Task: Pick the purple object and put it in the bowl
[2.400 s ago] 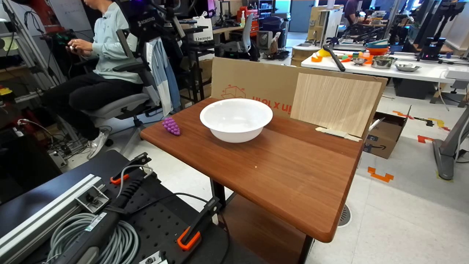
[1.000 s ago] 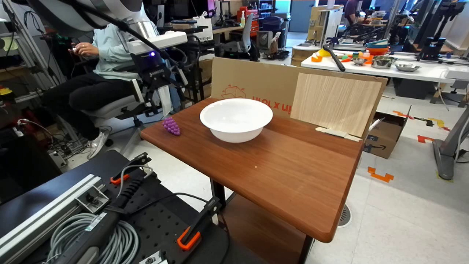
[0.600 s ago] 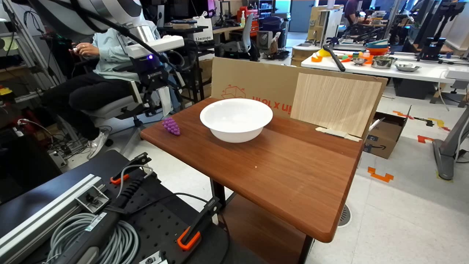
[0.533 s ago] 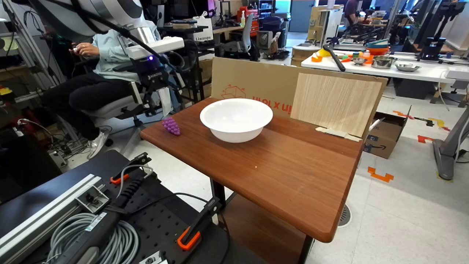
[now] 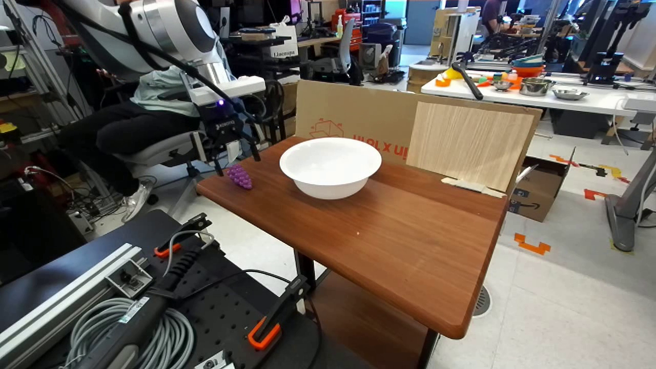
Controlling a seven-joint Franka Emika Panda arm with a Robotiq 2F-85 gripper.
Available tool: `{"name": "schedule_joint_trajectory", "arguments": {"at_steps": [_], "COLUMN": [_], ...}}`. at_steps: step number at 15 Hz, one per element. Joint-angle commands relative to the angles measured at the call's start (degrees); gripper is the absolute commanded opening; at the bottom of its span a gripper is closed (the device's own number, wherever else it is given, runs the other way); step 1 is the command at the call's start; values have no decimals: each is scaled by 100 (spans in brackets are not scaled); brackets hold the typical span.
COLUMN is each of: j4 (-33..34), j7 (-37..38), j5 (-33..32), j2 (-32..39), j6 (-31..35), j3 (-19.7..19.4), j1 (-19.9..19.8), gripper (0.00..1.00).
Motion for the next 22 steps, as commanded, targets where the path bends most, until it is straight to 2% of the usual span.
{"name": "schedule_joint_trajectory", "arguments": {"at_steps": [1,2,8,11,14,18,22], "j4": [424,466,548,315,-163,-441,-265], "j7": [168,172,216,225,390,896,1019], "j5": [-129,-138,-118,-30,-97,-211,-280], "j2": [402,450,488,134,-622,-1403,-1551], "j6": [-235,-256,-344,-324,-75,-23,-100], "j3": [-91,-95,-83,-5,-51,-504,-985], "j1": [142,150,173,133,14,-302,-781], "gripper": [85,74,27,25,25,25,25]}}
